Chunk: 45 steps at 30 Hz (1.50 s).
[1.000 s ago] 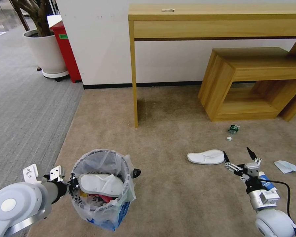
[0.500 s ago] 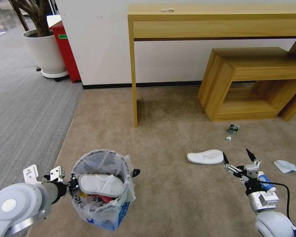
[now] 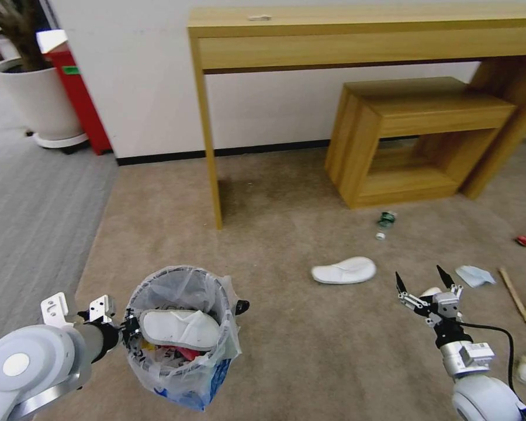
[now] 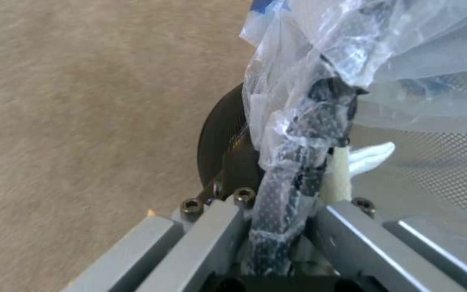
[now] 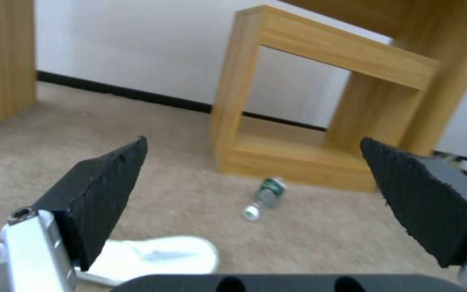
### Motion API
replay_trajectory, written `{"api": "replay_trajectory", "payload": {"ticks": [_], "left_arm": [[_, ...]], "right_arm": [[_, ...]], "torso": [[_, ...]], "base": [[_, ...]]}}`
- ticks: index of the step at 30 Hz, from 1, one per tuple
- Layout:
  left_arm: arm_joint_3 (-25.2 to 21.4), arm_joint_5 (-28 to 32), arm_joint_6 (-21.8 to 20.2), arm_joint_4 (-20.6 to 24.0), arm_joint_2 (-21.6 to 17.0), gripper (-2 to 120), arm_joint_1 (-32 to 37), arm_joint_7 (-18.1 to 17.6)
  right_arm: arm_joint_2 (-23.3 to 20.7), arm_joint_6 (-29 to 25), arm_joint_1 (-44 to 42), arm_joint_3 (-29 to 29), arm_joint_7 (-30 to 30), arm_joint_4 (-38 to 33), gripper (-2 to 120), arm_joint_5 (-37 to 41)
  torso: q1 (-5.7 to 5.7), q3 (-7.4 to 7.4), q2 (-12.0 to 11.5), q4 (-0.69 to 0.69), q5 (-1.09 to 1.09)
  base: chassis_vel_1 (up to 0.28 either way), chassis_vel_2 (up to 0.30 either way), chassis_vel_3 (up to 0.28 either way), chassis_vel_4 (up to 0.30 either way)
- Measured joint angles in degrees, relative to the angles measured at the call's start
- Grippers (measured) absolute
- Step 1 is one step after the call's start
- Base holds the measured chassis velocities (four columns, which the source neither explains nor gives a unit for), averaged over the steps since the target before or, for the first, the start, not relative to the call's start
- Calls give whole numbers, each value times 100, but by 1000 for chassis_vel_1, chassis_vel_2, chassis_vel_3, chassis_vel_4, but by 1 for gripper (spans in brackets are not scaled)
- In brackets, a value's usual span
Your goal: Pick up the trash bin and place the garbage on the floor into it.
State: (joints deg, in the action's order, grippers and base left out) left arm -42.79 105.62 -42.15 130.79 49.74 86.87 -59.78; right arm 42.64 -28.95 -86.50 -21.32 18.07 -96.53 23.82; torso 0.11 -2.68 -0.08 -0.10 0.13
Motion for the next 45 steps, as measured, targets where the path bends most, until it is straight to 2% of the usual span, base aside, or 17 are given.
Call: {"api": "replay_trajectory", "payload": {"ticks": [6,10,13,21,45], "left_arm": [[-5,-17,1,-3,14,0,2,28],[-15,-14,1,-3,7,0,3,32],[-36,-1,6,-2,-16,0,1,32],[-32,13,48,4,-38,0,-21,28],[-41,-26,91,45,-33,0,8,37]], "right_arm": [[33,-116,85,74,-45,76,100,12],[31,-125,86,79,-45,76,100,11],[24,-142,103,77,-54,81,100,0],[66,-272,67,16,-61,98,100,-73],[99,-66,-100,-128,-23,-57,100,-150]], "torso": [[0,0,0,-5,1],[0,0,0,-4,0],[0,0,0,4,0],[0,0,0,0,0],[0,0,0,0,0]], "base": [[-115,-98,-112,-121],[-45,-36,-40,-44],[0,0,0,0],[0,0,0,0],[0,0,0,0]]}}
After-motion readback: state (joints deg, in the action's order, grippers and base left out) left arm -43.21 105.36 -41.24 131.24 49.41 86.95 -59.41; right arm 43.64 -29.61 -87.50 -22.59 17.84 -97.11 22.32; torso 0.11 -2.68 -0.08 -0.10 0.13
